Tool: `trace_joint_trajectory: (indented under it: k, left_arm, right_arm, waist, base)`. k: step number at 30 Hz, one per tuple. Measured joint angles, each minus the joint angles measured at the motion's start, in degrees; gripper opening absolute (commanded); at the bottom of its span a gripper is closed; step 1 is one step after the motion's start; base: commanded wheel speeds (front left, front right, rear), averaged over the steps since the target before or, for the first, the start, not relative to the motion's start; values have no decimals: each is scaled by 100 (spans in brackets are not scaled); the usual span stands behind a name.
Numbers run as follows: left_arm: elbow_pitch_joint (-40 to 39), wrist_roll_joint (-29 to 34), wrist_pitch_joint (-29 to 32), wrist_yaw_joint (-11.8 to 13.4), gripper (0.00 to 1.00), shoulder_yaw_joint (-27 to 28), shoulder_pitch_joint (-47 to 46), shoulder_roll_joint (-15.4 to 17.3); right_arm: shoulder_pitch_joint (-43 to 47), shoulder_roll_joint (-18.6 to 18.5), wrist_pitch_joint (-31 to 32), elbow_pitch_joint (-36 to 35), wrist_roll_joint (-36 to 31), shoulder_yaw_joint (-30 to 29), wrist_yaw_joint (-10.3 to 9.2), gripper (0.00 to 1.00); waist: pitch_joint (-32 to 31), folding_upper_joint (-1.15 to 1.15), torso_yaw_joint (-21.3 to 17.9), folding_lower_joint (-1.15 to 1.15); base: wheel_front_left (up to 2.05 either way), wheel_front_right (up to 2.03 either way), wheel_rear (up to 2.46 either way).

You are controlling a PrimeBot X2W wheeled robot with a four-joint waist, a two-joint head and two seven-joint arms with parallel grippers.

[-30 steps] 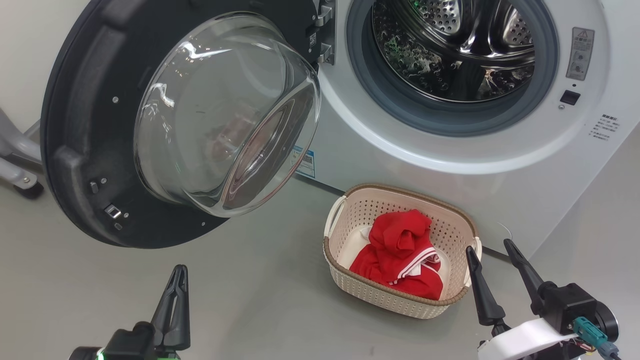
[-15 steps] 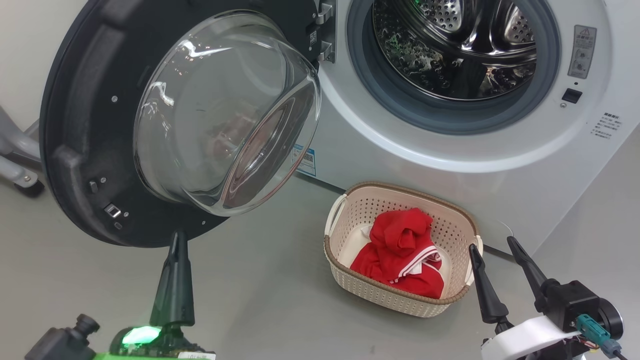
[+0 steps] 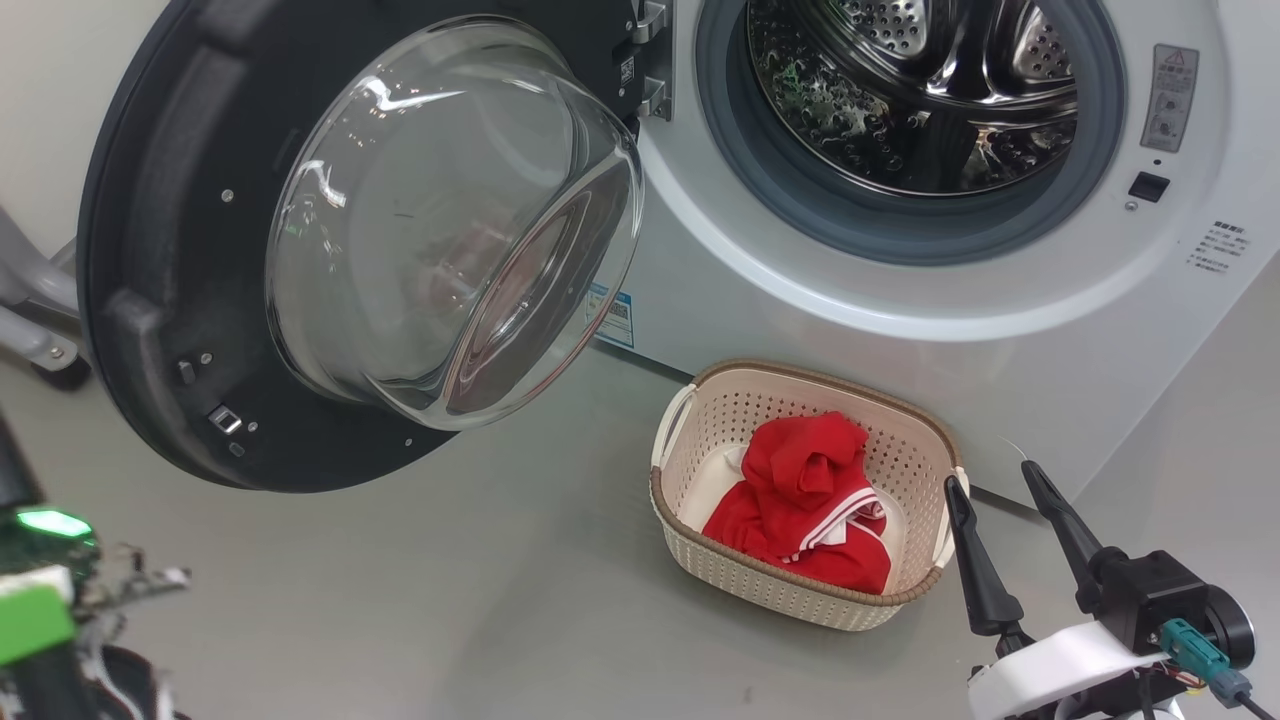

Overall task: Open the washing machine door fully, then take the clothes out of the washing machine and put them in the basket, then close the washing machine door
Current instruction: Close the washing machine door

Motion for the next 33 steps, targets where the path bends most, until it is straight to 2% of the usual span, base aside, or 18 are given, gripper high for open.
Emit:
trace_joint_trajectory:
  k: [2, 6, 14, 22, 33]
  left_arm:
    - [102, -94, 0, 0, 0, 290, -166, 16]
    - [531, -363, 12, 45, 0, 753, -554, 298]
    - [2041, -1029, 571, 615, 0, 1346, -1291, 982]
    - [3192, -1408, 1266, 1147, 0, 1263, -1778, 1444]
    - [4079, -1482, 2063, 1163, 0, 827, -2055, 1729]
  right_arm:
    - [-14, -7, 4, -14, 0, 0, -1, 100]
    - [-20, -18, 21, -54, -1, -2, -1, 100]
    - [-43, -35, 81, -112, -9, 45, 2, 100]
    - [-134, -80, 149, -168, -26, 98, 18, 100]
    - [-189, -147, 166, -189, -42, 51, 53, 100]
  waist:
    - [15, 0, 3, 0]
    - [50, 0, 4, 0]
    - [137, 0, -56, 0]
    - [245, 0, -211, 0]
    - [384, 0, -416, 0]
  base:
    - [0, 0, 0]
    - [0, 0, 0]
    - [0, 0, 0]
    - [0, 0, 0]
    - [0, 0, 0]
